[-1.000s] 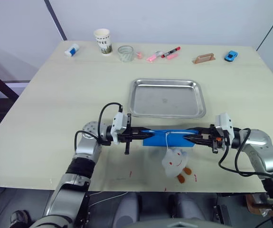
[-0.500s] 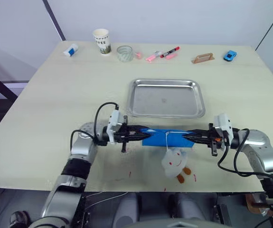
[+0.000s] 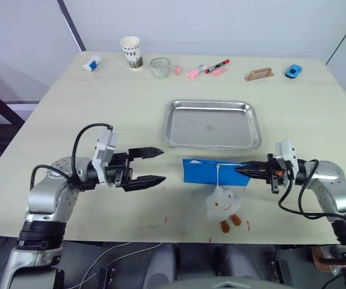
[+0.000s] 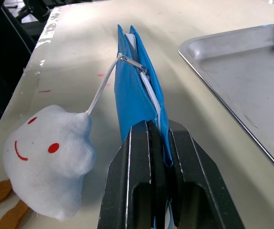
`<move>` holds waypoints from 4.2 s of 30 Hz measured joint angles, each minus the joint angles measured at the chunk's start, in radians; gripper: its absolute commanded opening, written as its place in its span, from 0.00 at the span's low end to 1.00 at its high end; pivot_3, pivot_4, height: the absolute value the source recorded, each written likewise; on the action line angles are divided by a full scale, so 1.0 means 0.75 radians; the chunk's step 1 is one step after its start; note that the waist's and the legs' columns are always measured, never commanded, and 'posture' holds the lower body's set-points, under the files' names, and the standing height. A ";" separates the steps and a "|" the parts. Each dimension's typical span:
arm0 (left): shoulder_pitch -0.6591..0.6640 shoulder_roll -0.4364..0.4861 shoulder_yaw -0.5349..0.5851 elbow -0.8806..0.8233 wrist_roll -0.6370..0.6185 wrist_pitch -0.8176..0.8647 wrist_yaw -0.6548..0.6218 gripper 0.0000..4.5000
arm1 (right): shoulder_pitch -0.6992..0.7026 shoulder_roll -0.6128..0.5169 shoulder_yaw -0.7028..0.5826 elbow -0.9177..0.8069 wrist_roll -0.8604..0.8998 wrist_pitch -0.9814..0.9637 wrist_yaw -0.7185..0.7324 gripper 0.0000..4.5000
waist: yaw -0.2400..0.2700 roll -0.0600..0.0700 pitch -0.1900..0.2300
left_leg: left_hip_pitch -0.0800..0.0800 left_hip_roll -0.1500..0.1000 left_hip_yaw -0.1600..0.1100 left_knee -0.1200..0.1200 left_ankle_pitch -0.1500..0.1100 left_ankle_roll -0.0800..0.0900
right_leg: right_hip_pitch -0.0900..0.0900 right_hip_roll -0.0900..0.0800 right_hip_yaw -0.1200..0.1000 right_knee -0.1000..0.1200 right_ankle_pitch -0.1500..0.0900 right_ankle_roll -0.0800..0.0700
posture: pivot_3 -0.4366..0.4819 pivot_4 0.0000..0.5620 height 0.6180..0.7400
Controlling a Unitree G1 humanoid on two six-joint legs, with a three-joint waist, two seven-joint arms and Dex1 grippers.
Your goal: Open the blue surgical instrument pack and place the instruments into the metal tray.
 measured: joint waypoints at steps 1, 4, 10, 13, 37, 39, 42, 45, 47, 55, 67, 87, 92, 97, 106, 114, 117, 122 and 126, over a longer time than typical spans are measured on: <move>0.019 0.002 -0.001 -0.051 -0.011 0.021 0.015 0.99 | -0.005 0.000 0.000 0.008 0.000 0.000 0.003 0.00 | 0.000 0.000 0.000 | 0.000 0.000 0.000 0.000 0.000 0.000 | 0.000 0.000 0.000 0.000 0.000 0.000 | 0.48 0.27 1.00; 0.050 0.016 -0.035 -0.129 -0.011 0.054 0.041 0.99 | -0.018 0.000 0.000 0.029 -0.001 -0.002 0.006 0.00 | 0.000 0.000 0.000 | 0.000 0.000 0.001 0.000 0.000 0.000 | 0.000 0.000 0.000 0.000 0.000 0.000 | 0.48 0.27 1.00; 0.007 -0.010 -0.212 -0.218 0.038 0.187 0.168 0.99 | -0.025 0.000 -0.001 0.035 -0.006 -0.001 0.005 0.00 | 0.001 0.000 0.000 | 0.000 -0.001 0.001 0.000 0.000 0.000 | 0.000 0.000 0.001 0.000 0.000 0.000 | 0.48 0.27 1.00; -0.046 -0.052 -0.301 -0.225 0.049 0.225 0.193 0.99 | -0.024 0.000 -0.001 0.031 -0.006 0.001 0.003 0.00 | -0.001 0.000 0.000 | 0.000 -0.001 0.002 0.000 0.000 0.000 | 0.000 0.000 0.001 0.000 0.000 0.000 | 0.48 0.27 1.00; -0.115 -0.302 -0.631 -0.040 0.385 0.097 0.321 0.82 | 0.005 -0.004 -0.008 -0.033 -0.008 0.034 -0.047 0.00 | -0.001 0.000 0.000 | 0.000 -0.002 0.002 0.000 0.000 0.000 | 0.000 0.001 0.002 0.000 0.000 0.000 | 0.48 0.27 1.00; -0.118 -0.302 -0.632 -0.026 0.394 0.096 0.314 0.61 | 0.005 -0.004 -0.008 -0.034 -0.008 0.035 -0.049 0.00 | -0.001 0.000 0.000 | 0.000 -0.002 0.002 0.000 0.000 0.000 | 0.000 0.001 0.002 0.000 0.000 0.000 | 0.48 0.27 1.00; -0.148 -0.302 -0.640 -0.017 0.405 0.105 0.292 0.32 | 0.006 -0.004 -0.008 -0.035 -0.008 0.035 -0.056 0.00 | 0.000 0.000 0.000 | 0.000 -0.002 0.002 0.000 0.000 0.000 | 0.000 0.001 0.002 0.000 0.000 0.000 | 0.48 0.27 1.00; -0.221 -0.321 -0.648 -0.005 0.407 0.137 0.291 0.05 | 0.007 -0.003 -0.008 -0.038 -0.008 0.035 -0.061 0.00 | 0.000 0.000 0.000 | 0.000 -0.002 0.002 0.000 0.000 0.000 | 0.000 0.001 0.002 0.000 0.000 0.000 | 0.48 0.27 1.00; -0.242 -0.324 -0.648 -0.005 0.406 0.153 0.290 0.02 | 0.007 -0.003 -0.008 -0.038 -0.008 0.035 -0.065 0.00 | -0.002 0.000 0.000 | 0.000 -0.002 0.002 0.000 0.000 0.000 | 0.000 0.001 0.002 0.000 0.000 0.000 | 0.48 0.27 1.00; -0.257 -0.299 -0.636 -0.020 0.372 0.183 0.223 0.02 | 0.008 -0.002 -0.010 -0.038 -0.008 0.034 -0.072 0.00 | -0.002 0.000 0.000 | 0.000 -0.002 0.002 0.000 0.000 0.000 | 0.000 0.001 0.002 0.000 0.000 0.000 | 0.48 0.27 1.00; -0.270 -0.122 -0.334 -0.113 0.089 0.245 0.085 0.02 | 0.014 -0.007 -0.030 -0.035 -0.008 0.030 -0.054 0.00 | 0.002 0.001 0.000 | 0.000 -0.003 0.001 0.001 0.000 0.000 | 0.000 0.000 0.002 0.000 0.000 0.000 | 0.48 0.27 1.00; -0.205 -0.050 -0.001 0.104 -0.013 0.284 0.202 0.02 | 0.072 -0.050 -0.123 -0.067 0.084 0.097 -0.045 0.00 | -0.001 0.001 0.001 | 0.000 -0.003 0.001 0.000 0.000 0.000 | 0.000 0.000 0.001 0.000 0.000 0.000 | 0.48 0.27 1.00; -0.110 -0.033 0.015 0.144 -0.004 0.264 0.207 0.02 | 0.076 -0.052 -0.142 -0.073 0.132 0.148 -0.038 0.00 | -0.002 0.002 0.001 | 0.000 -0.002 0.001 0.000 0.000 0.000 | 0.000 0.000 0.002 0.000 0.000 0.000 | 0.48 0.27 1.00; -0.057 -0.019 0.018 0.198 0.019 0.216 0.195 0.02 | 0.075 -0.053 -0.144 -0.094 0.163 0.188 -0.034 0.00 | 0.000 0.002 0.001 | 0.000 -0.002 0.001 0.000 0.000 0.000 | 0.000 0.000 0.001 0.000 0.000 0.000 | 0.48 0.27 1.00; 0.020 0.015 0.011 0.226 0.079 0.127 0.147 0.02 | 0.061 -0.017 -0.205 -0.153 0.352 0.373 -0.098 0.00 | -0.001 0.002 0.001 | 0.000 -0.002 0.001 0.000 0.000 0.000 | 0.000 0.000 0.001 0.000 0.000 0.000 | 0.48 0.27 1.00; 0.068 0.037 -0.004 0.254 0.142 0.071 0.095 0.02 | 0.055 0.006 -0.260 -0.190 0.492 0.522 -0.151 0.00 | -0.002 0.002 0.001 | 0.000 -0.002 0.001 0.000 0.000 0.000 | 0.000 0.000 0.001 0.000 0.000 0.000 | 0.48 0.27 1.00; 0.082 0.055 -0.004 0.269 0.156 0.040 0.073 0.02 | 0.055 0.006 -0.260 -0.196 0.512 0.550 -0.152 0.00 | -0.001 0.002 0.001 | 0.000 -0.002 0.002 -0.001 0.000 0.000 | 0.000 0.000 0.001 0.000 0.000 0.000 | 0.48 0.27 1.00; 0.106 0.073 -0.004 0.284 0.162 0.009 0.046 0.02 | 0.056 -0.001 -0.246 -0.197 0.440 0.505 -0.135 0.00 | -0.001 0.002 0.001 | 0.000 -0.002 0.002 -0.001 0.000 0.000 | 0.000 0.000 0.001 0.000 0.000 0.000 | 0.48 0.27 1.00; 0.166 0.100 -0.003 0.308 0.191 -0.035 0.021 0.02 | 0.068 -0.013 -0.153 -0.196 0.254 0.324 -0.070 0.00 | -0.004 0.002 0.001 | 0.000 -0.001 0.002 -0.001 0.000 0.000 | -0.001 0.000 0.001 -0.001 0.000 0.000 | 0.48 0.27 1.00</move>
